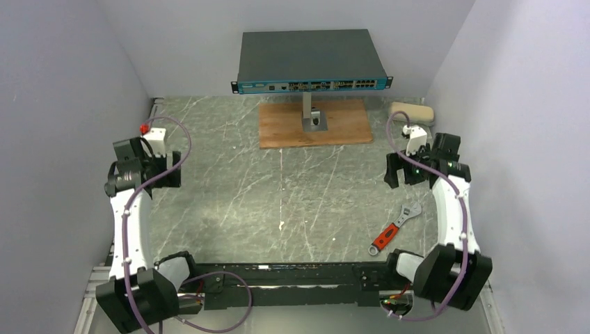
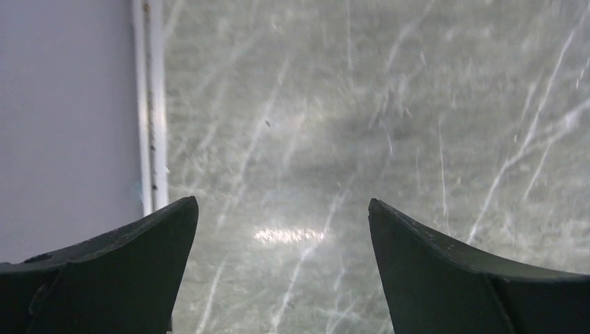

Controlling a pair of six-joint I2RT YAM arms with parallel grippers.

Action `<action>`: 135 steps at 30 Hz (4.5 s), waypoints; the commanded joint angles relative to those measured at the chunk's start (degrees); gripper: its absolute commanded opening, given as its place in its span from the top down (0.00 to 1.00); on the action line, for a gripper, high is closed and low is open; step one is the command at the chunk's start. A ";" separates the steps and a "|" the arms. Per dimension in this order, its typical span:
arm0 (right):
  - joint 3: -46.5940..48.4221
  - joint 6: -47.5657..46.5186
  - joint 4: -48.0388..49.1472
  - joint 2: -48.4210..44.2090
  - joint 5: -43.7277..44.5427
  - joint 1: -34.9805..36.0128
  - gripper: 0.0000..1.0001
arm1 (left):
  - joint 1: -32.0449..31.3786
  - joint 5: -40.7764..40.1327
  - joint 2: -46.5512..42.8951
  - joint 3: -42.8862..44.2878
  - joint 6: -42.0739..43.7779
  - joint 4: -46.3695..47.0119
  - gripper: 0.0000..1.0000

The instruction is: Open the umbrella

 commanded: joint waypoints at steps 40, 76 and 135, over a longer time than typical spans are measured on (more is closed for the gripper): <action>79.65 23.18 30.90 80.00 12.15 -3.21 0.29 | -0.31 11.78 21.88 21.15 2.49 2.23 0.02; 70.57 14.98 -2.33 74.54 -4.12 -3.41 0.54 | -0.35 8.37 23.20 23.52 1.78 1.24 0.02; 5.99 -9.37 9.98 16.87 -19.62 0.15 0.42 | -5.43 24.81 -0.15 6.11 4.64 8.89 0.02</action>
